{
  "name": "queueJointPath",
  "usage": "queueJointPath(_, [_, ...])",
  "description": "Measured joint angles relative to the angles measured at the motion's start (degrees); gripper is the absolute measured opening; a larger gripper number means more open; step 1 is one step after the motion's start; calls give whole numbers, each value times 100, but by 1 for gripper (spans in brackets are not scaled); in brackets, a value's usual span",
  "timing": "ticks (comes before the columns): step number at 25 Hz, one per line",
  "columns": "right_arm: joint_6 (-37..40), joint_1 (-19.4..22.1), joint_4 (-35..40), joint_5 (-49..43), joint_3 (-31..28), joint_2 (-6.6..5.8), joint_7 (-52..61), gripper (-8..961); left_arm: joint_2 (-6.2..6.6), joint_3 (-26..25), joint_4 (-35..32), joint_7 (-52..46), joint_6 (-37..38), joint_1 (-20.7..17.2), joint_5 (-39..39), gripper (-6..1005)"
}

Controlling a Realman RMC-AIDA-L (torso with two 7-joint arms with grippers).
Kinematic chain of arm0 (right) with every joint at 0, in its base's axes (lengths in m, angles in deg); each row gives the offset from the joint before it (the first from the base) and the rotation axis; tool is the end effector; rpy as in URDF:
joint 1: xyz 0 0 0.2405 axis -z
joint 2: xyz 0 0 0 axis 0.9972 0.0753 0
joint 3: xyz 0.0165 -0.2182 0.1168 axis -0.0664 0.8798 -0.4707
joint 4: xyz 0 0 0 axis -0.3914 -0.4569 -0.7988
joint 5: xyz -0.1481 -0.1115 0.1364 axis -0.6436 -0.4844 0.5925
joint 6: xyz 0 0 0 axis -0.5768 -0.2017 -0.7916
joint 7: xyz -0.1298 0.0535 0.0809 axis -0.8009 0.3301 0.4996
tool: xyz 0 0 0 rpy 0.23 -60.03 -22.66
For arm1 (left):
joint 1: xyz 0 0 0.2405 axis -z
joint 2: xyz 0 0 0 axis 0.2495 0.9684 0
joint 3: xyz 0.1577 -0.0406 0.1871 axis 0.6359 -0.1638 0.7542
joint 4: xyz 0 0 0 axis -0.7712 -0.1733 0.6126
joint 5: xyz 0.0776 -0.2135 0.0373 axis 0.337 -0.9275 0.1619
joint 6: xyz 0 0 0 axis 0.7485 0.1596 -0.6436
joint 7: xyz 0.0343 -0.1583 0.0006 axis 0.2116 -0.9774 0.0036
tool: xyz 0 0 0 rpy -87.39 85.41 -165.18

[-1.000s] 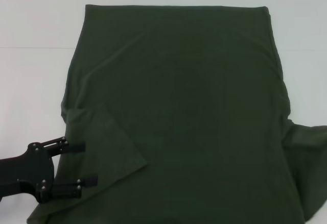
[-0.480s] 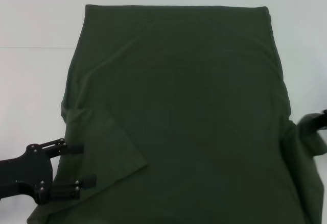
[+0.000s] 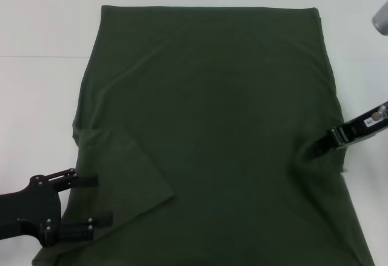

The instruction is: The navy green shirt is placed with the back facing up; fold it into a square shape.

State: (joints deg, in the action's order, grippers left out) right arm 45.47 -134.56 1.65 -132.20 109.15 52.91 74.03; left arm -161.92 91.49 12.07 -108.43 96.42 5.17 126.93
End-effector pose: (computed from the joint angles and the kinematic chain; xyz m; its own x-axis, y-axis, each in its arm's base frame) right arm 0.2116 0.4105 0.0319 0.5092 -0.8606 0.0053 -0.8353 -0.4957 -0.2380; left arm -0.3109 0.2663 0.0381 0.7804 0.3201 0.5372 0.4670 -0.8697 -0.1600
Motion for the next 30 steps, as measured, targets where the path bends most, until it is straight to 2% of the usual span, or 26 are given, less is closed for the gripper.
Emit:
queueJointPath(5, [-48,-48,-40,68,-80,63,53,57,-4,8,0,0,-11,-2,4,863])
queueJointPath(7, [-53,16,-41,222,-132,74,30,278,-5,9,1,0,-25,-2,4,863])
queueJointPath(12, [-1,490,-50,1277,-210,-8,-360,485,20,-147,177,-134,7,20,-40,863])
queueJointPath(17, [465,1306,-161,2741,-285,-43,-2012,694,145,-426,218,-1202,279,59,-43,862])
queueJointPath(19, [579,1629,-179,3067,-289,19,-2914,752,188,-539,213,-1760,372,60,-31,862])
queueJointPath(24, [553,2337,-179,3438,-367,285,-4972,831,325,-705,63,-3458,478,57,98,862])
queueJointPath(27, [526,2563,-194,3452,-446,434,-5877,879,423,-832,-207,-4574,423,56,432,862])
queueJointPath(30, [407,2653,-414,3433,-436,485,-6547,910,580,-881,-499,-5312,544,103,963,862])
